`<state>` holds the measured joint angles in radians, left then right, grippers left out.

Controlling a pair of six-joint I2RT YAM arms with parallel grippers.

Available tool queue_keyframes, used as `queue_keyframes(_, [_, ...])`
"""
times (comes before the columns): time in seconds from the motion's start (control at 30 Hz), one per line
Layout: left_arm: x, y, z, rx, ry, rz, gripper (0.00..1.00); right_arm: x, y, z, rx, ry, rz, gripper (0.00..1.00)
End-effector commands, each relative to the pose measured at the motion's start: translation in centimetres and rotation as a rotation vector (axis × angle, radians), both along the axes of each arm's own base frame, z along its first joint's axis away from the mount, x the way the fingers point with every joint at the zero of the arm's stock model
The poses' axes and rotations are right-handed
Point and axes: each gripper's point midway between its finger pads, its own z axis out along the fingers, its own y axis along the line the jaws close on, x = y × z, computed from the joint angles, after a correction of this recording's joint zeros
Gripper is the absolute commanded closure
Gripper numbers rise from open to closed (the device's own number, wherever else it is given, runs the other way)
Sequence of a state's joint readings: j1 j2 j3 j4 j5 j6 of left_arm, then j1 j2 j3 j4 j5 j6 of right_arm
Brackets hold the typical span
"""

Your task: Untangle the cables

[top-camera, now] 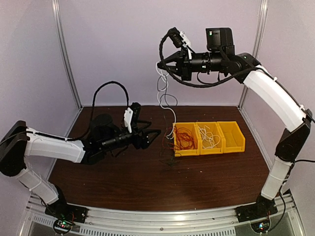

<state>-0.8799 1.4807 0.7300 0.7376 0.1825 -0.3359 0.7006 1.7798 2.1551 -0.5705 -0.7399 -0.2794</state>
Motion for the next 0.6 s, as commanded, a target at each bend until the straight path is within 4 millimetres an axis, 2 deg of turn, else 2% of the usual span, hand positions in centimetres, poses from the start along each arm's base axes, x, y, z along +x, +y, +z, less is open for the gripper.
queue_keyframes(0.0, [-0.7, -2.3, 2.0, -0.059, -0.009, -0.121, 0.26, 0.6, 0.5, -0.2, 0.013, 0.000, -0.016, 1.00])
queue_keyframes(0.17, [-0.2, -4.0, 1.8, -0.064, 0.017, -0.161, 0.35, 0.7, 1.0, -0.9, 0.003, 0.009, -0.011, 1.00])
queue_keyframes(0.3, [0.9, -4.4, 1.1, -0.041, 0.032, -0.129, 0.54, 0.7, 1.2, -0.9, 0.003, 0.009, -0.010, 1.00])
queue_keyframes(0.4, [1.8, -4.6, 0.1, -0.012, 0.052, -0.095, 0.63, 0.7, 1.2, -0.9, 0.002, 0.009, -0.008, 1.00])
queue_keyframes(0.47, [2.0, -4.8, -0.5, 0.005, 0.058, -0.089, 0.75, 0.6, 1.2, -0.9, 0.001, 0.009, -0.007, 1.00])
queue_keyframes(0.57, [3.0, -4.5, -1.5, 0.036, 0.082, -0.042, 0.98, 0.6, 1.1, -0.7, -0.001, 0.002, -0.011, 1.00])
